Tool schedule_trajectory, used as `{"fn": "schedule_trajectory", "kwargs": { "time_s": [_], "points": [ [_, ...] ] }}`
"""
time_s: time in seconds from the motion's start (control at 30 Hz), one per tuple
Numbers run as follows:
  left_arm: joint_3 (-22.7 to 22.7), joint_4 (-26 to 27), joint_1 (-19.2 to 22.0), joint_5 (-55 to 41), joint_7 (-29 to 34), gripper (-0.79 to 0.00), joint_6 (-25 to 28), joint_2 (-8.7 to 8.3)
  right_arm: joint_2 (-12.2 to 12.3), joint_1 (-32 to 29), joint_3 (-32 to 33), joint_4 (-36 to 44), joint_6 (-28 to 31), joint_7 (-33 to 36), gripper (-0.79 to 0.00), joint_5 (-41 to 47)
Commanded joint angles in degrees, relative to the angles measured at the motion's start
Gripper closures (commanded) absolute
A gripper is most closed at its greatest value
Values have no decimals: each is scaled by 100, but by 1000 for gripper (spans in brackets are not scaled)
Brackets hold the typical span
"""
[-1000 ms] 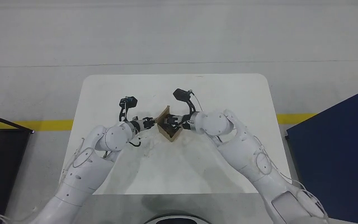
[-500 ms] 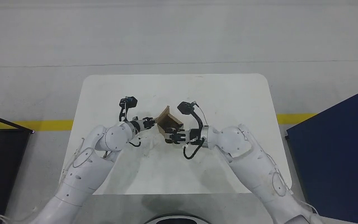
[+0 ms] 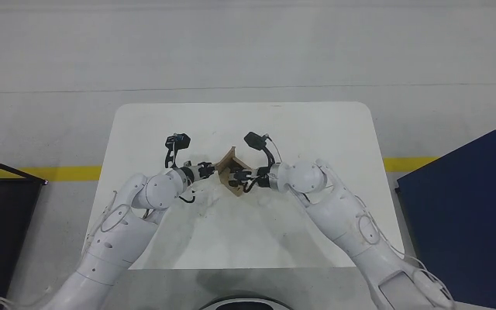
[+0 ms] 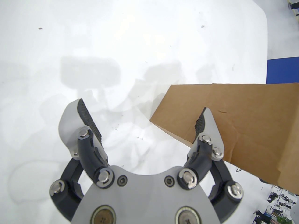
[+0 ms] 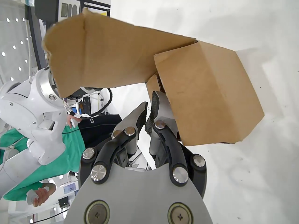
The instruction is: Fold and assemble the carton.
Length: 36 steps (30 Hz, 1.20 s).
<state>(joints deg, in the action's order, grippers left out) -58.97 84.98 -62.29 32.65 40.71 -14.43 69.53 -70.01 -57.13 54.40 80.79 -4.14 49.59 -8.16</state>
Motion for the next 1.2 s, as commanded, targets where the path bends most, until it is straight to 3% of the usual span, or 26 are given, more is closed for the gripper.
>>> {"fn": "schedule_trajectory", "kwargs": {
  "time_s": [0.0,0.77,1.17],
  "points": [
    [0,0,0,0,0,-785,0,0,-11,29,-25,-57,7,-7,0,12],
    [0,0,0,0,0,-785,0,0,-61,47,-158,-69,-267,-268,0,-264],
    [0,0,0,0,0,-785,0,0,106,-567,646,472,253,-407,0,392]
  ]
}}
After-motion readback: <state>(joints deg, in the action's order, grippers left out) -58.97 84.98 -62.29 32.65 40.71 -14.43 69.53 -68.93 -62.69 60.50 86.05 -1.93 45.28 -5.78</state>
